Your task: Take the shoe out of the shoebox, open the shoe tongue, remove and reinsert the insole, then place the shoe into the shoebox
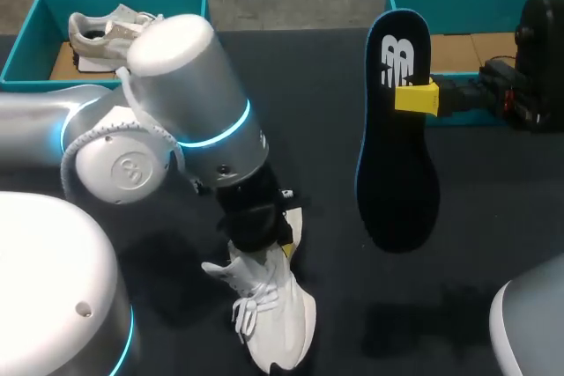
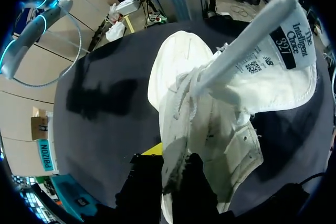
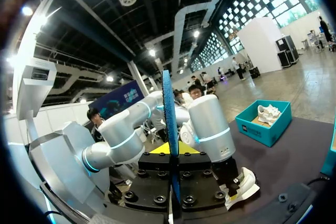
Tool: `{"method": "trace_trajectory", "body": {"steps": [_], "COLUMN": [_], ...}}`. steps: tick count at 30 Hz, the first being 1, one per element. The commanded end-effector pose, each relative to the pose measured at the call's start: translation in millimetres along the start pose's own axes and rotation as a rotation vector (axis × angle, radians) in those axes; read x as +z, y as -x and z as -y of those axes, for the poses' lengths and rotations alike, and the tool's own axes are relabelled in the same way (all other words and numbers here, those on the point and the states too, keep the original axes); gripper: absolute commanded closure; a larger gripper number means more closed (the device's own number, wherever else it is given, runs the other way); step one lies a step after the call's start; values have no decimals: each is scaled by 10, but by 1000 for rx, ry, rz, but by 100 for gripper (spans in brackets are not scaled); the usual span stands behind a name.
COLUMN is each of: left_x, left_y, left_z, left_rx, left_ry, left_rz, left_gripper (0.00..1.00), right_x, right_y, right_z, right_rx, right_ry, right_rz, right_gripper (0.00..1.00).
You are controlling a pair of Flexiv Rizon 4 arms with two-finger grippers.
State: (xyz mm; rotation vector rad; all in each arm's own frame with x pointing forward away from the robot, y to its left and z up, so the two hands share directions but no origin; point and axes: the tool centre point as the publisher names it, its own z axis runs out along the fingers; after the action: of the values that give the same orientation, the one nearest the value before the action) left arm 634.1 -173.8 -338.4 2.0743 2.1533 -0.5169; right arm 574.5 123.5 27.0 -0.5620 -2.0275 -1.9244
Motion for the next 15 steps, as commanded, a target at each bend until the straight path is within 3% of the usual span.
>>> {"method": "trace_trajectory", "body": {"steps": [1,15], "left_x": [131,336], "left_y": [60,79], "left_z": [-53,-46], "left_rx": [-11,10], "left_ry": [-7,-27], "left_rz": [-19,-47], "left_gripper": [100,100], "right_x": [13,13], "right_y": [2,2], "right_z": [8,8], "right_rx": [3,3], "right_ry": [-1,-1], "right_rz": [2,2], "right_gripper": [100,100]}}
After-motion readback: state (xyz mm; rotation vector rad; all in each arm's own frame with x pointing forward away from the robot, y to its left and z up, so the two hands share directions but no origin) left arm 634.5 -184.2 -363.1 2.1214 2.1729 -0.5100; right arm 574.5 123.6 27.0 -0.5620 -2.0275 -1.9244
